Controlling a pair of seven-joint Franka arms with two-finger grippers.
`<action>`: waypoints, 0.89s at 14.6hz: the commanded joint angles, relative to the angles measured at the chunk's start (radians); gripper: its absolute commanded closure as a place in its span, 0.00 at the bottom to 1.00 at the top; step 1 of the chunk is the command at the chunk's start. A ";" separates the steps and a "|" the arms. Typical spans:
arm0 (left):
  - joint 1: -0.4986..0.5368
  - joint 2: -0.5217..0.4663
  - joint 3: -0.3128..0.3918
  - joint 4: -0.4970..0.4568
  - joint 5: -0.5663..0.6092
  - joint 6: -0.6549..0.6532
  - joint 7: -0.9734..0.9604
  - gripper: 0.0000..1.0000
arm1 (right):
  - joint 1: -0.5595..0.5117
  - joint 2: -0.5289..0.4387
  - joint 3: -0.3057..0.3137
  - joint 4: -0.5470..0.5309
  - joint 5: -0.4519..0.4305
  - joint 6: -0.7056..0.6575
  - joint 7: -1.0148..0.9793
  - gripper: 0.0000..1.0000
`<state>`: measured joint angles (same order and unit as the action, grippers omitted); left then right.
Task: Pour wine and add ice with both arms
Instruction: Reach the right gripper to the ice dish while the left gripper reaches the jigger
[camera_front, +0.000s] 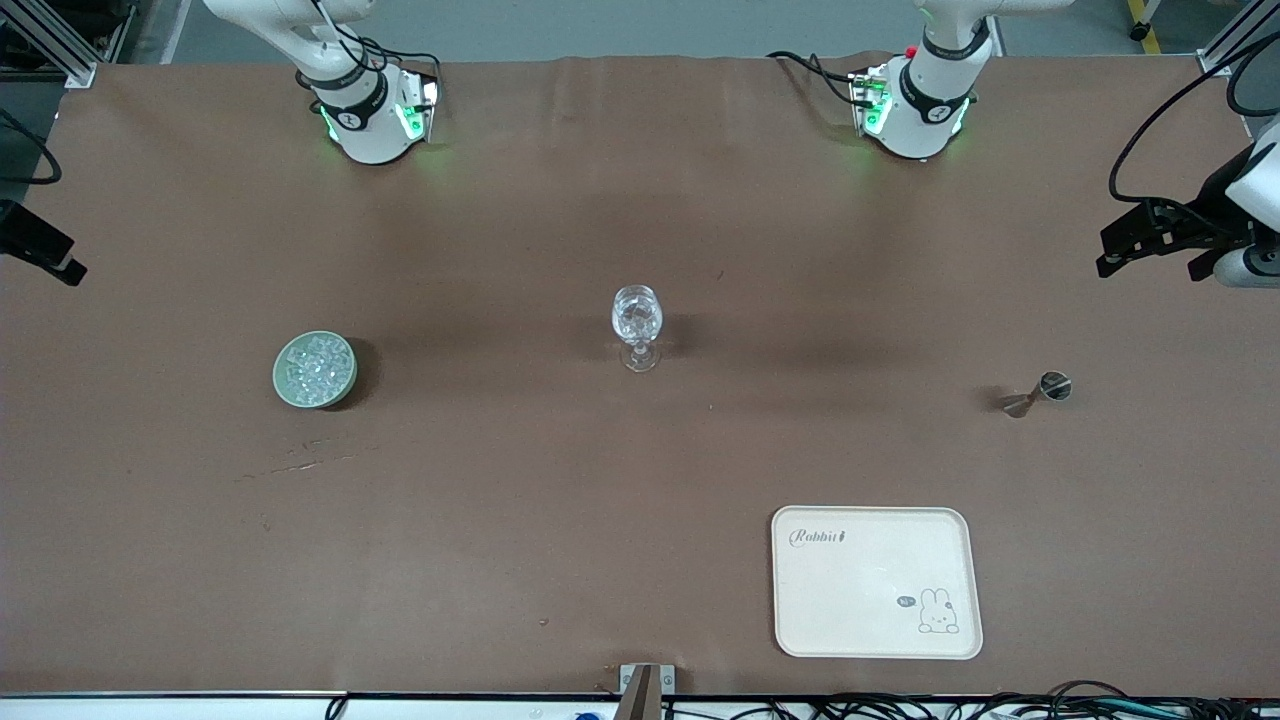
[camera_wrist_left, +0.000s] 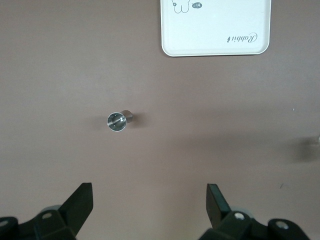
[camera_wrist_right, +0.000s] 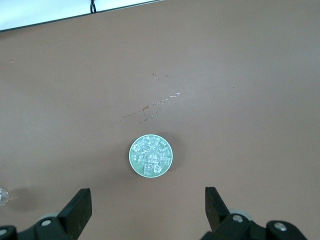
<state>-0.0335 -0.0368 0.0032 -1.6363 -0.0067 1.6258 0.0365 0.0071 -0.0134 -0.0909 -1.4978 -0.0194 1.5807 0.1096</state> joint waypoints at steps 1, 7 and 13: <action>0.000 -0.014 -0.003 -0.008 0.017 -0.001 -0.010 0.00 | 0.007 -0.017 0.000 -0.009 -0.007 -0.007 0.016 0.00; 0.000 0.023 0.061 0.004 -0.013 -0.011 -0.130 0.00 | 0.007 -0.017 0.000 -0.009 -0.005 -0.008 0.018 0.00; 0.000 0.132 0.266 0.009 -0.179 -0.010 -0.254 0.00 | 0.037 -0.014 0.010 -0.047 -0.013 -0.042 0.019 0.00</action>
<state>-0.0290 0.0425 0.2223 -1.6464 -0.1478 1.6242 -0.1844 0.0208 -0.0133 -0.0886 -1.5049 -0.0196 1.5400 0.1096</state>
